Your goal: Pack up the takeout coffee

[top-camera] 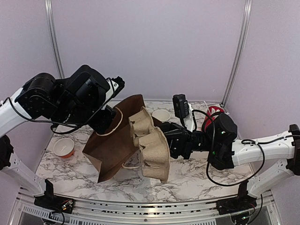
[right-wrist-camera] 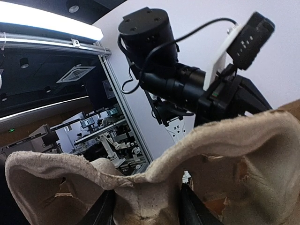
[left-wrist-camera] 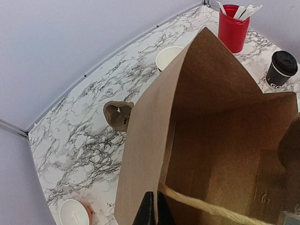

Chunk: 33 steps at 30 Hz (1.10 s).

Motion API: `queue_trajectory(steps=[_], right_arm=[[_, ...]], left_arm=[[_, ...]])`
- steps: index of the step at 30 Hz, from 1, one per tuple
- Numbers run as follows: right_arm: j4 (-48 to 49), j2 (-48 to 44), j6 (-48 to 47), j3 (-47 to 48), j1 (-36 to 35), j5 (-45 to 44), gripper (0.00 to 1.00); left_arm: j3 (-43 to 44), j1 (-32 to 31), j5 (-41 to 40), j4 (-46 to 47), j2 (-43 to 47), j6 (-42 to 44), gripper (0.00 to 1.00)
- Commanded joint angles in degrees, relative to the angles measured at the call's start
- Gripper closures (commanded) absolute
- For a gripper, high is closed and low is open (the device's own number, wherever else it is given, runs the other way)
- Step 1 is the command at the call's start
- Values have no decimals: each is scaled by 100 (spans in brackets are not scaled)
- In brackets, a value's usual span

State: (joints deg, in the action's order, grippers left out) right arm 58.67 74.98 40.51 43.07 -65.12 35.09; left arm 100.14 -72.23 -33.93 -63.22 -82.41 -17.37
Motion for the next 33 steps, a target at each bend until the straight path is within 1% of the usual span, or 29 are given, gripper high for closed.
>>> queue_trajectory(steps=[1,5,7,11,15,19,23,28,33], right_arm=[[-319,225,333,438,52,-130,57],[-872,236,288,594,52,-428,57],[-1470,156,116,733,50,-654,57],[-2958,27,-405,1136,44,-1296,57],[-3944,75,-1102,1579,-55,-1896,58],[-4849,246,-1908,1926,-255,-2794,59],[-5438,467,-2301,2118,-485,-3754,60],[-6159,831,-2751,2603,-858,-4870,62],[-6561,1129,-3251,3051,-1233,-6264,62]], left_arm=[[445,-57,-102,20,215,352,100],[621,-102,-250,-116,184,504,100],[706,-149,-248,-164,150,569,100],[737,-315,-292,-207,-3,638,100],[692,-442,-420,-206,-226,558,100],[763,-561,-489,-201,-331,464,100],[894,-573,-339,-197,-232,351,100],[1025,-571,-50,-202,-153,215,100],[1076,-573,272,-142,-176,73,100]])
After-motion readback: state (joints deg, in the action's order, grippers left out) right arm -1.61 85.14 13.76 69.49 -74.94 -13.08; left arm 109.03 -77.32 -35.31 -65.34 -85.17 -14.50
